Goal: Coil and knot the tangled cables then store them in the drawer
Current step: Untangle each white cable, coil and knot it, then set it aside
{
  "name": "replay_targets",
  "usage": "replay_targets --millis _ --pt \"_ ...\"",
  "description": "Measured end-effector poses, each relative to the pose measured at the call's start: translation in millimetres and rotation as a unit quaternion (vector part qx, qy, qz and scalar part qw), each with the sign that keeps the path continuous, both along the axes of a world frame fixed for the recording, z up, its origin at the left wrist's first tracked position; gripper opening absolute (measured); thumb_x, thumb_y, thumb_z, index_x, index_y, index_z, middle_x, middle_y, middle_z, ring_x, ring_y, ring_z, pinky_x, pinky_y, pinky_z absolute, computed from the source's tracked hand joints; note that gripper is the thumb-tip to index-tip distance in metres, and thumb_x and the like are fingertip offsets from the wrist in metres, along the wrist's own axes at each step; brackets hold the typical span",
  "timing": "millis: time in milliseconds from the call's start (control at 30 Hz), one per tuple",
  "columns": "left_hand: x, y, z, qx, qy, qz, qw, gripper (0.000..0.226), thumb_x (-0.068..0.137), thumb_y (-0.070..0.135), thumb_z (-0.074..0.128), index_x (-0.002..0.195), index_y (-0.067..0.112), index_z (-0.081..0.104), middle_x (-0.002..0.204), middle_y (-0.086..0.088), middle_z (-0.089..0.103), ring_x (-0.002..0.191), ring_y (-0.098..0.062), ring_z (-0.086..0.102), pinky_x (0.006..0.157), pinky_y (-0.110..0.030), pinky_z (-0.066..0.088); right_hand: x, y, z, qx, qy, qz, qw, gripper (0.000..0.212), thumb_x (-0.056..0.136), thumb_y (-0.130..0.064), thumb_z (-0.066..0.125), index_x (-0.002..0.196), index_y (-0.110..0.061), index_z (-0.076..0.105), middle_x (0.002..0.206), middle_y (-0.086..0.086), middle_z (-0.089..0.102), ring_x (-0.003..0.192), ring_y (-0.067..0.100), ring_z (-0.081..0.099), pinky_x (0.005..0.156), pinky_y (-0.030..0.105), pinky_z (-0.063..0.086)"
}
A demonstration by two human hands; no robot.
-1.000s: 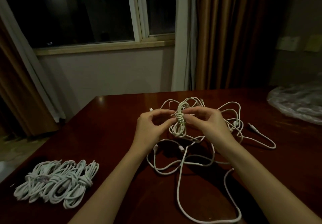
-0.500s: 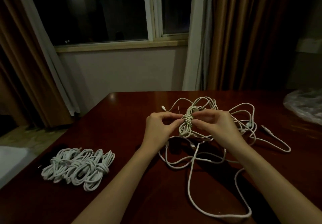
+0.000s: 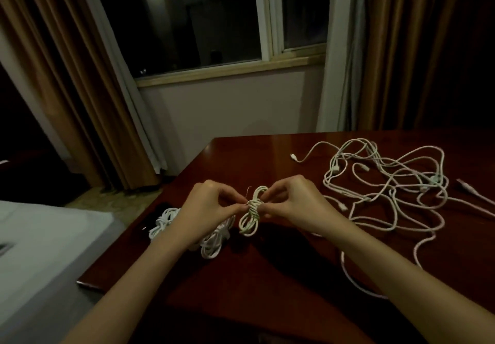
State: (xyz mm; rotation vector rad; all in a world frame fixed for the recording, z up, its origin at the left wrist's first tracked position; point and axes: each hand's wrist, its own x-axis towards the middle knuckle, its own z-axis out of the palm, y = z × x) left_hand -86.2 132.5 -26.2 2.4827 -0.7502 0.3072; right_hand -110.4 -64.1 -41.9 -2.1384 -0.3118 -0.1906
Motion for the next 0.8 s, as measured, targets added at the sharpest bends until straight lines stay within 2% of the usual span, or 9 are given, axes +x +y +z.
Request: replay_targets --millis 67,167,367,433,533,600,700,800 --pt "-7 15 -2 0.049 -0.003 0.021 0.999 0.008 0.08 0.031 0.076 0.088 0.028 0.076 0.071 0.025 0.059 0.077 0.011 0.057 0.065 -0.007 0.041 -3 16 -2 -0.037 0.006 0.013 0.999 0.02 0.08 -0.028 0.077 0.093 -0.014 0.074 0.077 -0.004 0.074 0.07 0.0 0.068 0.063 0.011 0.052" --pt "-13 31 -11 0.108 -0.015 0.029 0.994 0.01 0.08 0.036 0.075 0.088 0.031 0.075 0.075 0.026 0.052 0.081 0.005 0.047 0.07 -0.017 0.035 -5 34 -8 -0.083 0.011 0.024 0.996 0.021 0.08 -0.03 0.077 0.092 -0.013 0.075 0.082 -0.003 0.073 0.074 0.002 0.066 0.067 0.016 0.054" --pt "-11 34 -17 0.164 -0.026 0.007 0.986 0.016 0.085 0.042 0.069 0.096 0.031 0.074 0.086 0.02 0.042 0.087 -0.001 0.039 0.077 -0.02 0.038 -1 39 -19 -0.116 0.045 0.024 0.992 0.022 0.081 -0.033 0.076 0.092 -0.013 0.076 0.088 -0.002 0.073 0.078 0.004 0.064 0.068 0.021 0.053" --pt "-9 31 -16 0.183 -0.021 0.003 0.983 0.018 0.085 0.043 0.068 0.097 0.03 0.074 0.087 0.019 0.042 0.089 -0.002 0.038 0.079 -0.023 0.04 1 37 -20 -0.127 0.051 0.023 0.99 0.023 0.083 -0.036 0.074 0.091 -0.014 0.077 0.079 -0.007 0.068 0.071 0.002 0.059 0.058 0.015 0.043" --pt "-7 29 -9 0.218 -0.003 0.002 0.976 0.019 0.086 0.045 0.067 0.1 0.034 0.072 0.093 0.018 0.042 0.095 -0.003 0.036 0.085 -0.025 0.039 3 34 -19 -0.142 0.049 0.032 0.988 0.023 0.083 -0.036 0.073 0.093 -0.015 0.076 0.073 -0.014 0.059 0.066 -0.001 0.053 0.055 0.011 0.034" --pt "-5 27 -1 0.216 0.003 -0.001 0.976 0.019 0.088 0.043 0.066 0.103 0.034 0.072 0.096 0.017 0.045 0.095 -0.003 0.037 0.084 -0.025 0.038 5 31 -14 -0.148 0.045 0.037 0.987 0.022 0.083 -0.034 0.073 0.094 -0.016 0.075 0.078 -0.013 0.06 0.068 -0.003 0.052 0.056 0.01 0.034" --pt "-2 18 14 0.176 -0.013 -0.008 0.984 0.014 0.089 0.035 0.065 0.099 0.03 0.074 0.085 0.025 0.044 0.083 0.003 0.041 0.073 -0.017 0.034 8 20 0 -0.162 0.039 0.033 0.985 0.016 0.083 -0.034 0.074 0.093 -0.021 0.075 0.079 -0.016 0.06 0.071 -0.004 0.052 0.057 0.01 0.035" --pt "2 2 25 0.157 -0.02 -0.026 0.987 0.013 0.089 0.035 0.065 0.097 0.031 0.074 0.089 0.022 0.051 0.085 0.001 0.046 0.074 -0.019 0.038 9 1 16 -0.17 0.034 0.018 0.985 0.011 0.083 -0.029 0.073 0.091 -0.022 0.075 0.078 -0.014 0.062 0.068 -0.004 0.054 0.055 0.008 0.038"
